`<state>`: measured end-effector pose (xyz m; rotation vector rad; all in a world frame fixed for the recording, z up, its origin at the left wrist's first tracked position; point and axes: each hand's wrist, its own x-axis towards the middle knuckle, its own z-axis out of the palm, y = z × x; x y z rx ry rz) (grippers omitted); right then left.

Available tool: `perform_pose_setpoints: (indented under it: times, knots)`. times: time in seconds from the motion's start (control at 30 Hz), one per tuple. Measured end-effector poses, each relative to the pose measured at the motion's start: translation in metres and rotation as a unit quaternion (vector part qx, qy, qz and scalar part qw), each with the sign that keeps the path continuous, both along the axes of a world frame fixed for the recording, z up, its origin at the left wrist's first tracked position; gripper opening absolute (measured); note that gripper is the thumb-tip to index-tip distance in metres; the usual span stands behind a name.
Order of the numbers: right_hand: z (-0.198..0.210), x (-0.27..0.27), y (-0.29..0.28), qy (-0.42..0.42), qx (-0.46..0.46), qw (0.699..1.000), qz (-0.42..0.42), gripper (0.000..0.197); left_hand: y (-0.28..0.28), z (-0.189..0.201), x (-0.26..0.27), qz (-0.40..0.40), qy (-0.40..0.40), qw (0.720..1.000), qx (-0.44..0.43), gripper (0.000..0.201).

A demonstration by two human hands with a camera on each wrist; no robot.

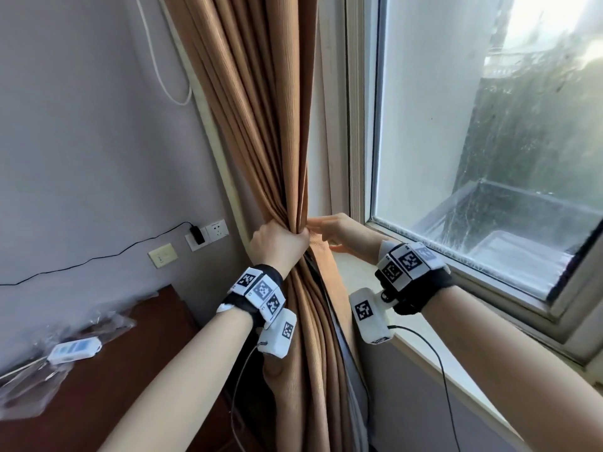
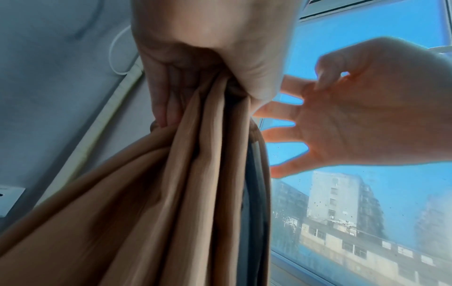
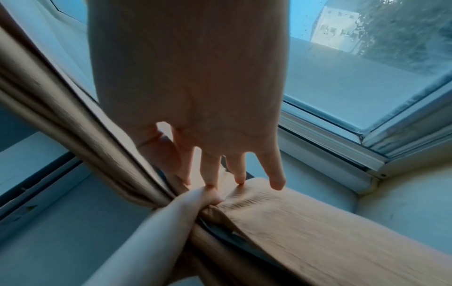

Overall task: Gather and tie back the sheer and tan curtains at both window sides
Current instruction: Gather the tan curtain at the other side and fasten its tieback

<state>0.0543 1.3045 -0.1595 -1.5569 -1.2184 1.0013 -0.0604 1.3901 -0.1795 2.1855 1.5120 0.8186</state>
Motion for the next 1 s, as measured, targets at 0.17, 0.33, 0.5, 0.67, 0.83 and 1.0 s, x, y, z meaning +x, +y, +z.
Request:
perform_pose_setpoints:
  times: [0.17,0.33,0.5,0.67,0.83,1.0]
  knots:
    - [-0.038,-0.006,-0.011,-0.107,0.079,0.991,-0.023,0.056,0.015,0.006,-0.003,-0.029,0.021,0.999,-0.018,0.047]
    - [-0.083,-0.026,-0.01,-0.298,0.095,0.937,-0.155,0.025,0.017,0.01,0.0,-0.034,0.031,0.998,-0.035,0.049]
    - [-0.095,-0.008,0.0,-0.46,0.068,0.869,-0.171,0.015,0.018,0.013,-0.001,-0.04,0.037,0.998,-0.041,0.046]
    - [-0.089,0.022,-0.002,-0.548,0.172,0.81,-0.121,0.009,0.02,0.014,-0.004,-0.055,0.047,0.996,-0.049,0.044]
    - [-0.097,0.03,-0.001,-0.614,0.201,0.762,-0.041,0.012,0.022,0.017,-0.005,-0.059,0.057,0.995,-0.048,0.045]
    - [-0.12,0.012,0.0,-0.465,0.218,0.853,-0.096,0.019,0.025,0.017,-0.006,-0.053,0.066,0.995,-0.049,0.046]
